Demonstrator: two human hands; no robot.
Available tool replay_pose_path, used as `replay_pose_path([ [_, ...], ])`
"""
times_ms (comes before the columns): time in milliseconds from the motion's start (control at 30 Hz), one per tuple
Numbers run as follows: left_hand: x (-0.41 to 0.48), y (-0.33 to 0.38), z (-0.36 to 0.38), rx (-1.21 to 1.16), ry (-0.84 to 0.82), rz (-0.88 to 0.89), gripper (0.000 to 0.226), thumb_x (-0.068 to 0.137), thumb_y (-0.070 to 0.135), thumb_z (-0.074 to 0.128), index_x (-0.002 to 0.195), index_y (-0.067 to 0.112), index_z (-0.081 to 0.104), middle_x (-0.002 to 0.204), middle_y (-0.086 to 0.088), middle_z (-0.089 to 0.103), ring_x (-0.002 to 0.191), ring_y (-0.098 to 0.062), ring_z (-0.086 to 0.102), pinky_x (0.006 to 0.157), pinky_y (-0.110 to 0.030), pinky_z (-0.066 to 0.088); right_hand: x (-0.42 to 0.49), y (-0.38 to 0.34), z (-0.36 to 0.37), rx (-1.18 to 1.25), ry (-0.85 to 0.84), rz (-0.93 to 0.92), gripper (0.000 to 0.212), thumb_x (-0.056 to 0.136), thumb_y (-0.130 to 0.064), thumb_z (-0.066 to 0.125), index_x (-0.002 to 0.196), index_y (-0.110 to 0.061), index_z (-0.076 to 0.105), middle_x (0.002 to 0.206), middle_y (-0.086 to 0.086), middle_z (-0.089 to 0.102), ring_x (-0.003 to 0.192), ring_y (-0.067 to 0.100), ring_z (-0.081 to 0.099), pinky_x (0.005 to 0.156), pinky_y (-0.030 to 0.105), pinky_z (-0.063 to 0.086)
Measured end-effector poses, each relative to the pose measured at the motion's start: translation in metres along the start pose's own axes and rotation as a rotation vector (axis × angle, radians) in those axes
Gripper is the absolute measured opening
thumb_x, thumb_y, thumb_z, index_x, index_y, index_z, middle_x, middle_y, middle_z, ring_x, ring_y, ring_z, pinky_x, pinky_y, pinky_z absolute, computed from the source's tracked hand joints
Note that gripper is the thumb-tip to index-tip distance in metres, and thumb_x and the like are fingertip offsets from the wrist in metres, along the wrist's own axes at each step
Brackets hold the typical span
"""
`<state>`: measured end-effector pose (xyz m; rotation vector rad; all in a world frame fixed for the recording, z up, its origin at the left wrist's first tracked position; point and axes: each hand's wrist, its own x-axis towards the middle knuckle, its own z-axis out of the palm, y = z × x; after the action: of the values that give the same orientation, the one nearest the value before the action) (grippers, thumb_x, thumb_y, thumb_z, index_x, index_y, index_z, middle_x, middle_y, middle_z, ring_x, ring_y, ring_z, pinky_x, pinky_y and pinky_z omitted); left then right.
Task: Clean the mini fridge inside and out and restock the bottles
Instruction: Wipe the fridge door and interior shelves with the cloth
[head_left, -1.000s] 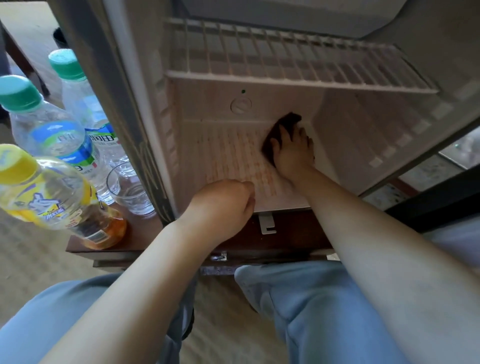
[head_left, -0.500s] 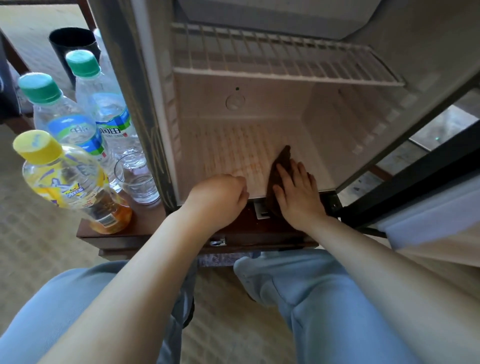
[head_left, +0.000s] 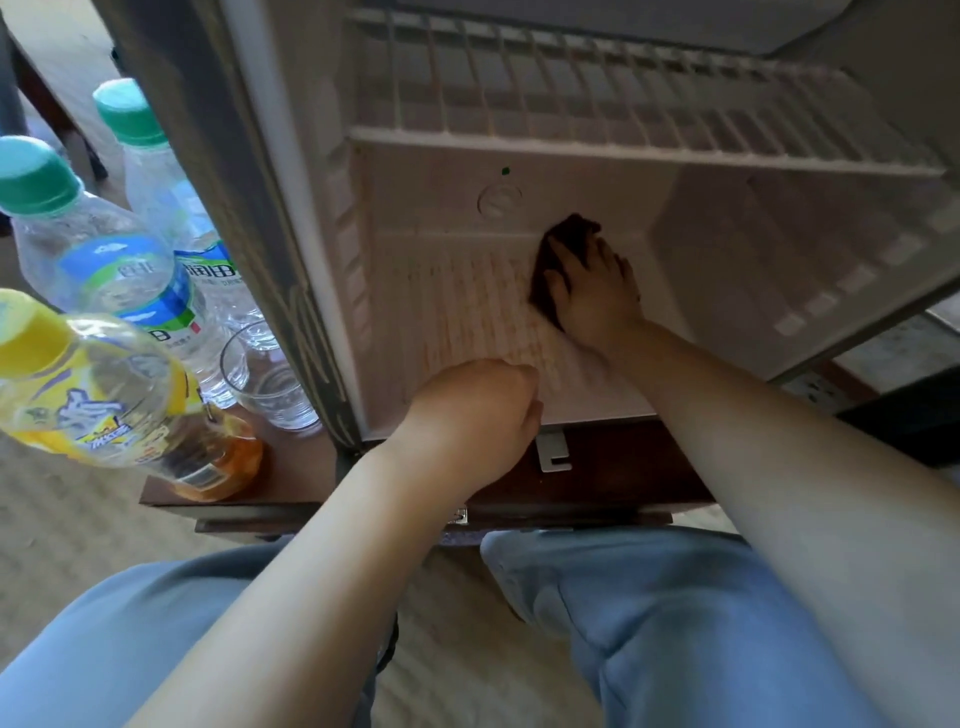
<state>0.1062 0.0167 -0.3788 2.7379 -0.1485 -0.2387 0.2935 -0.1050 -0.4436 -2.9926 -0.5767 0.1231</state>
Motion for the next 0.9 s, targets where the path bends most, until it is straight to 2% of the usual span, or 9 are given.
replay_pose_path([
  [233, -0.003, 0.019, -0.003, 0.046, -0.012, 0.029, 0.03, 0.1, 0.029, 0.037, 0.116, 0.013, 0.057, 0.106, -0.007, 0.062, 0.091, -0.022, 0.057, 0.072, -0.03, 0.046, -0.087, -0.001, 0.002, 0.075, 0.024, -0.069, 0.051, 0.102, -0.037, 0.032, 0.151, -0.029, 0.022, 0.159, 0.015, 0.015, 0.146, 0.029, 0.013, 0.117, 0.042, 0.007],
  [367, -0.011, 0.023, -0.004, 0.044, 0.021, 0.024, 0.027, 0.099, 0.029, 0.04, 0.112, 0.014, 0.059, 0.103, -0.007, 0.062, 0.09, -0.022, 0.058, 0.071, -0.031, 0.046, -0.142, 0.004, 0.008, 0.08, 0.027, -0.099, 0.061, 0.095, -0.049, 0.02, 0.151, -0.025, 0.026, 0.159, 0.012, 0.016, 0.147, 0.026, 0.012, 0.118, 0.042, 0.007],
  [433, -0.014, 0.021, -0.004, 0.02, 0.021, 0.014, 0.027, 0.098, 0.029, 0.041, 0.112, 0.015, 0.059, 0.102, -0.006, 0.062, 0.087, -0.021, 0.056, 0.071, -0.031, 0.048, -0.148, 0.006, 0.012, 0.073, 0.002, -0.091, 0.058, 0.098, -0.047, 0.022, 0.152, -0.025, 0.022, 0.161, 0.009, 0.01, 0.148, 0.023, 0.006, 0.119, 0.041, 0.004],
  [567, -0.015, 0.006, -0.005, -0.007, -0.017, -0.034, 0.029, 0.1, 0.03, 0.039, 0.115, 0.014, 0.058, 0.104, -0.006, 0.06, 0.091, -0.022, 0.056, 0.076, -0.034, 0.049, -0.139, 0.004, 0.013, 0.059, 0.018, -0.093, 0.057, 0.099, -0.045, 0.02, 0.152, -0.025, 0.017, 0.161, 0.004, 0.007, 0.148, 0.02, 0.002, 0.118, 0.041, 0.002],
  [633, -0.015, -0.002, -0.005, 0.01, -0.037, -0.059, 0.029, 0.1, 0.031, 0.039, 0.116, 0.015, 0.057, 0.104, -0.005, 0.059, 0.091, -0.021, 0.056, 0.076, -0.034, 0.049, -0.122, 0.004, 0.01, 0.056, 0.022, -0.105, 0.053, 0.102, -0.041, 0.024, 0.153, -0.025, 0.016, 0.162, 0.002, 0.005, 0.148, 0.02, 0.001, 0.118, 0.041, 0.002],
  [800, -0.011, -0.016, 0.0, 0.014, -0.07, -0.068, 0.029, 0.1, 0.033, 0.038, 0.115, 0.015, 0.056, 0.105, -0.005, 0.06, 0.091, -0.021, 0.056, 0.08, -0.035, 0.05, -0.057, -0.01, 0.006, 0.045, 0.101, -0.101, 0.051, 0.103, -0.031, 0.027, 0.152, -0.019, 0.021, 0.162, 0.002, -0.005, 0.148, 0.025, -0.007, 0.117, 0.045, -0.002],
  [867, -0.009, -0.02, 0.0, -0.001, -0.065, -0.071, 0.029, 0.1, 0.033, 0.038, 0.115, 0.016, 0.056, 0.106, -0.004, 0.06, 0.092, -0.02, 0.055, 0.08, -0.033, 0.049, -0.029, -0.016, 0.007, 0.053, 0.165, -0.106, 0.048, 0.104, -0.026, 0.029, 0.15, -0.014, 0.028, 0.162, 0.005, 0.003, 0.148, 0.026, 0.0, 0.117, 0.044, 0.001],
  [900, -0.007, -0.021, 0.0, -0.006, -0.061, -0.077, 0.029, 0.1, 0.033, 0.038, 0.116, 0.016, 0.056, 0.107, -0.004, 0.06, 0.093, -0.02, 0.056, 0.081, -0.032, 0.049, -0.018, -0.018, 0.007, 0.081, 0.189, -0.111, 0.046, 0.104, -0.024, 0.031, 0.148, -0.012, 0.033, 0.161, 0.006, 0.011, 0.147, 0.027, 0.009, 0.117, 0.043, 0.005],
])
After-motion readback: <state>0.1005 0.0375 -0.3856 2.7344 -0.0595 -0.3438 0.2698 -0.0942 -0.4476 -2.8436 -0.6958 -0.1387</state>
